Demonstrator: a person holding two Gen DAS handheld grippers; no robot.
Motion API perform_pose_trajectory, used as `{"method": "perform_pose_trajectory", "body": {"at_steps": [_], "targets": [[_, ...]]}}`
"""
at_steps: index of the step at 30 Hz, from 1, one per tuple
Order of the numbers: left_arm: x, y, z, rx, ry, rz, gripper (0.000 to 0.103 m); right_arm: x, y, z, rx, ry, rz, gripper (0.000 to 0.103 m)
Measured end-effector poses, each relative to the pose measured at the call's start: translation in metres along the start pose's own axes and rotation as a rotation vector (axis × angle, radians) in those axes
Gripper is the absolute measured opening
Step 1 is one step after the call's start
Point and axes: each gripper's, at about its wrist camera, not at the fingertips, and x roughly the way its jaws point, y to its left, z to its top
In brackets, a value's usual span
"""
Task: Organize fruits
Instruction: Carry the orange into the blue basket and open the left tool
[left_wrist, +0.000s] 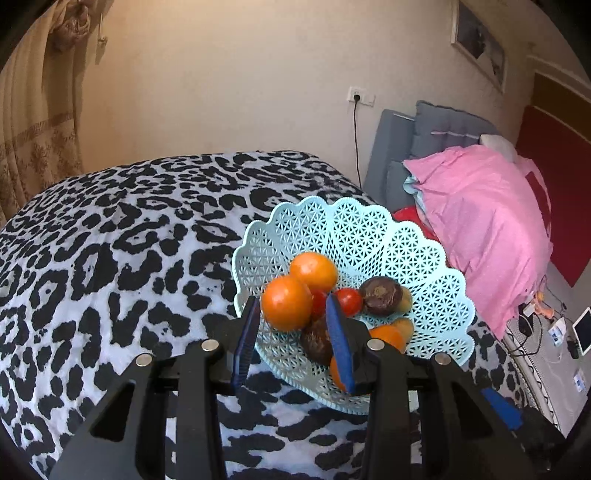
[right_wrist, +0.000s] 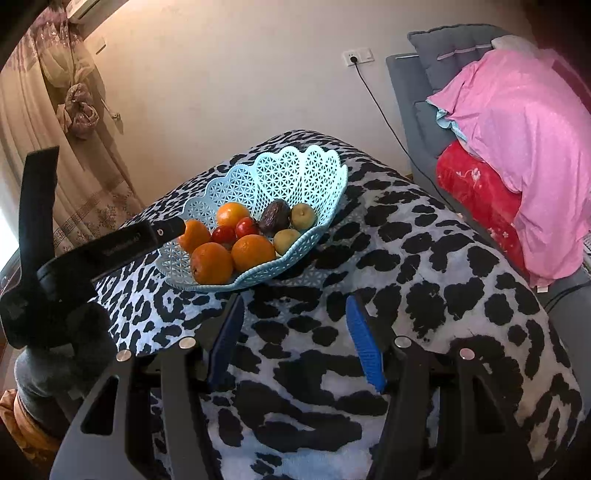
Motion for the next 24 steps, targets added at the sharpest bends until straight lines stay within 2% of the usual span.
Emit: {"method": "perform_pose_trajectory", "body": {"at_steps": [20, 21, 24], "targets": [[0.0024, -0.0079, -0.0042, 0.050, 0.004, 0.026, 0.038, 0.0018, 0.0007, -0.0010, -0.001, 0.008, 0.002, 0.059], [0.0019, -0.0080, -0.0042, 0.050, 0.006, 0.025, 0.039, 0.0020, 0.0011, -0.0014, -0.001, 0.008, 0.001, 0.059], [-0.0021, -0.0086, -0.0042, 0.054, -0.008, 0.013, 0.050, 0.0024, 0.0007, -0.0012, -0.001, 0.008, 0.001, 0.059]]}}
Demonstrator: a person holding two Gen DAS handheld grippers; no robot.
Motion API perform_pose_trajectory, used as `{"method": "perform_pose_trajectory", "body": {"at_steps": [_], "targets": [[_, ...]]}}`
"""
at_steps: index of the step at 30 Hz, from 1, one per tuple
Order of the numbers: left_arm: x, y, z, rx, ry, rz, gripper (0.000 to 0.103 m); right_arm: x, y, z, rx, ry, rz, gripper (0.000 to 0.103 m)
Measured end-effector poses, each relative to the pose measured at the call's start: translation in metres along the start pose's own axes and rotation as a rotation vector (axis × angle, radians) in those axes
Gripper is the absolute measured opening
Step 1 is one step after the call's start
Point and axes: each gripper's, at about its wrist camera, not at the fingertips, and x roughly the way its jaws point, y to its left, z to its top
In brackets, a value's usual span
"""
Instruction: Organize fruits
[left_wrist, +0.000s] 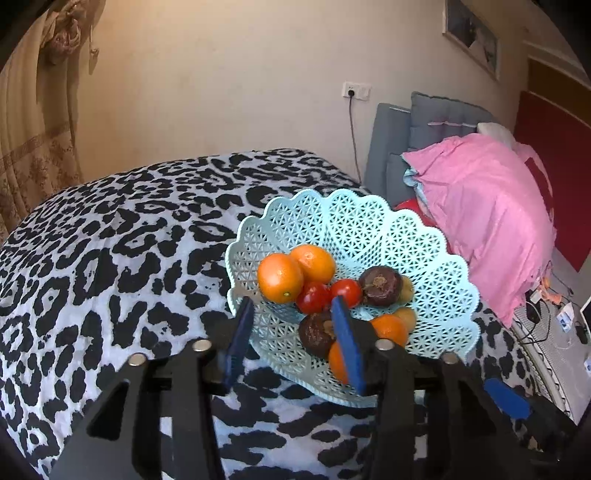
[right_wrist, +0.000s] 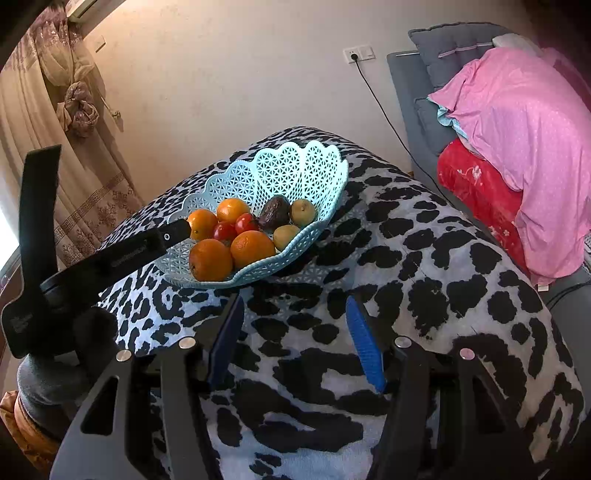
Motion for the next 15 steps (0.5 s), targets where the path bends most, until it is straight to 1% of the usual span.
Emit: {"method": "perform_pose_trajectory", "body": {"at_steps": [1, 2, 5, 6, 7, 11, 15], "targets": [[-0.003, -0.001, 0.000, 0.004, -0.009, 0.006, 0.060, 0.000, 0.000, 0.000, -0.001, 0.000, 0.000, 0.059], [-0.007, -0.003, 0.000, 0.012, -0.027, 0.019, 0.068, 0.000, 0.000, 0.000, -0.001, 0.001, -0.001, 0.059], [-0.015, -0.007, -0.001, 0.045, -0.051, 0.046, 0.074, 0.000, 0.000, 0.000, 0.001, 0.000, 0.000, 0.061], [-0.016, -0.008, 0.000, 0.055, -0.056, 0.056, 0.076, 0.000, 0.000, 0.000, 0.000, 0.000, 0.000, 0.067], [-0.019, -0.010, -0.001, 0.067, -0.065, 0.068, 0.082, -0.001, 0.001, -0.001, -0.002, -0.005, -0.001, 0.070], [-0.028, -0.016, -0.003, 0.117, -0.089, 0.121, 0.088, 0.000, 0.002, -0.001, -0.009, -0.009, 0.000, 0.073], [-0.036, -0.022, -0.009, 0.172, -0.101, 0.188, 0.090, -0.002, 0.001, -0.001, -0.002, -0.015, -0.001, 0.081]]}}
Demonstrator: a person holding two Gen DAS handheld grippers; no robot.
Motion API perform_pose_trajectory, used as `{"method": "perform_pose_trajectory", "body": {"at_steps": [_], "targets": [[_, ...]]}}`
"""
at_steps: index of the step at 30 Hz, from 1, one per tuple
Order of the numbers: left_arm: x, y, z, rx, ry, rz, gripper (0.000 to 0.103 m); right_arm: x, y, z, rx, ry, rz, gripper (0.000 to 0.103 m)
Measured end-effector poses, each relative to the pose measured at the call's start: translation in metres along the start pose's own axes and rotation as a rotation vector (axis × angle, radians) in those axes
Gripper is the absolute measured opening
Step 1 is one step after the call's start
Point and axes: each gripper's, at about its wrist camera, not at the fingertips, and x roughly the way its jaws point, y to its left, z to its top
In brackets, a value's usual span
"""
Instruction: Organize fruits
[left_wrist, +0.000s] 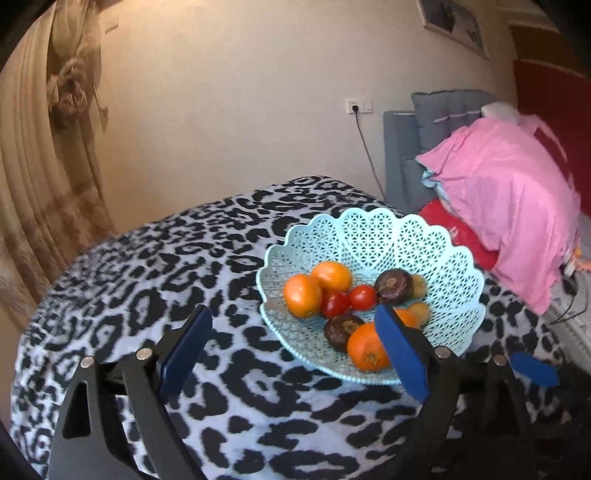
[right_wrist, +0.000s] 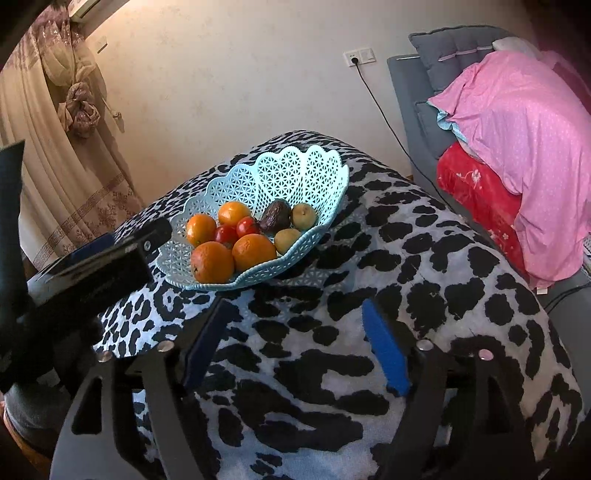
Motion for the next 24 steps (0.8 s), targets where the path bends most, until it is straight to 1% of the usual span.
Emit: {"method": "perform_pose_trajectory", "body": {"at_steps": [1, 4, 7, 9, 12, 17, 24], "targets": [[-0.002, -0.001, -0.001, 0.012, -0.002, 0.013, 0.092, -0.001, 0.000, 0.000, 0.002, -0.001, 0.000, 0.084], [-0.008, -0.001, -0.004, 0.027, -0.011, 0.048, 0.092, -0.002, -0.002, 0.002, 0.009, 0.002, 0.001, 0.092], [-0.014, 0.002, -0.006, 0.022, -0.016, 0.057, 0.092, -0.003, -0.003, 0.005, 0.010, 0.011, 0.003, 0.095], [-0.019, 0.005, -0.007, 0.017, -0.017, 0.069, 0.093, -0.003, -0.002, 0.006, 0.003, 0.019, -0.003, 0.096], [-0.024, 0.007, -0.009, 0.012, -0.016, 0.098, 0.097, -0.005, -0.002, 0.009, -0.019, 0.022, -0.023, 0.098], [-0.031, 0.011, -0.011, -0.001, -0.017, 0.113, 0.098, -0.015, 0.005, 0.016, -0.105, -0.027, -0.088, 0.100], [-0.039, 0.011, -0.014, 0.001, -0.019, 0.136, 0.098, -0.024, 0.012, 0.019, -0.172, -0.066, -0.123, 0.100]]}}
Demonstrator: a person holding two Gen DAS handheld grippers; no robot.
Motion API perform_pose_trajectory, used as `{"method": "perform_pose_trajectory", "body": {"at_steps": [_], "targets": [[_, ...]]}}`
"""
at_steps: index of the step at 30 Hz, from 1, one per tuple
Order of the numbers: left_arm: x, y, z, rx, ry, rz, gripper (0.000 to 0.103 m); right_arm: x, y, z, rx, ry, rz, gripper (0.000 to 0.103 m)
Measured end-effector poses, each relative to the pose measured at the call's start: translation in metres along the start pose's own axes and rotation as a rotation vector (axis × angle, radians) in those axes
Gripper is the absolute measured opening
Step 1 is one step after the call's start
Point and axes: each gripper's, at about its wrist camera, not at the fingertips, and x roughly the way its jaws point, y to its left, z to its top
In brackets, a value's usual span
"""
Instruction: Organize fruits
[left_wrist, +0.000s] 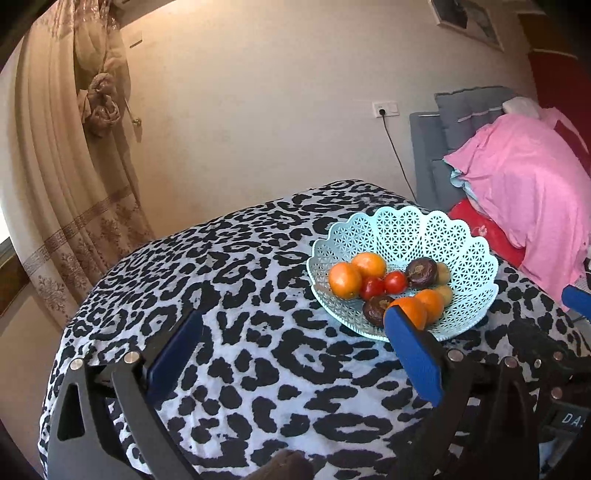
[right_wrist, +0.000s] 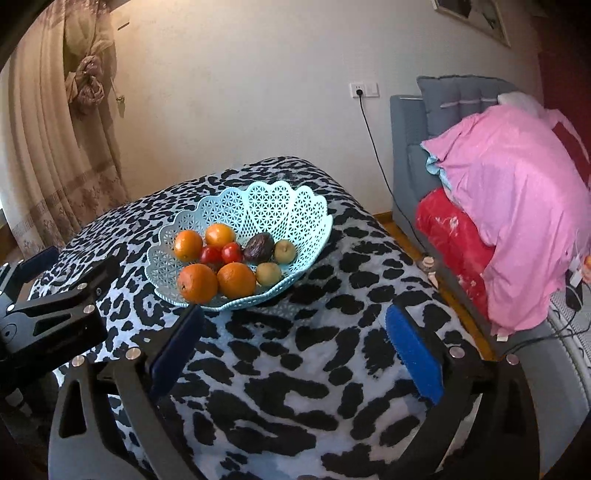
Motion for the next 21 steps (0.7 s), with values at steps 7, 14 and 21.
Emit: {"method": "perform_pose_trajectory", "body": {"at_steps": [7, 14, 21], "targets": [[-0.0036, 0.0006, -0.0013, -0.003, 0.000, 0.002, 0.098, 0.0021, 0.0027, -0.0008, -0.018, 0.008, -0.002, 0.100], [-0.0056, -0.0003, -0.0017, -0.003, 0.000, 0.003, 0.098, 0.0016, 0.0060, -0.0010, -0.039, 0.001, -0.010, 0.100], [-0.0060, -0.0007, -0.0016, -0.002, 0.000, 0.003, 0.098, 0.0016, 0.0071, -0.0012, -0.041, 0.002, -0.011, 0.100]]}}
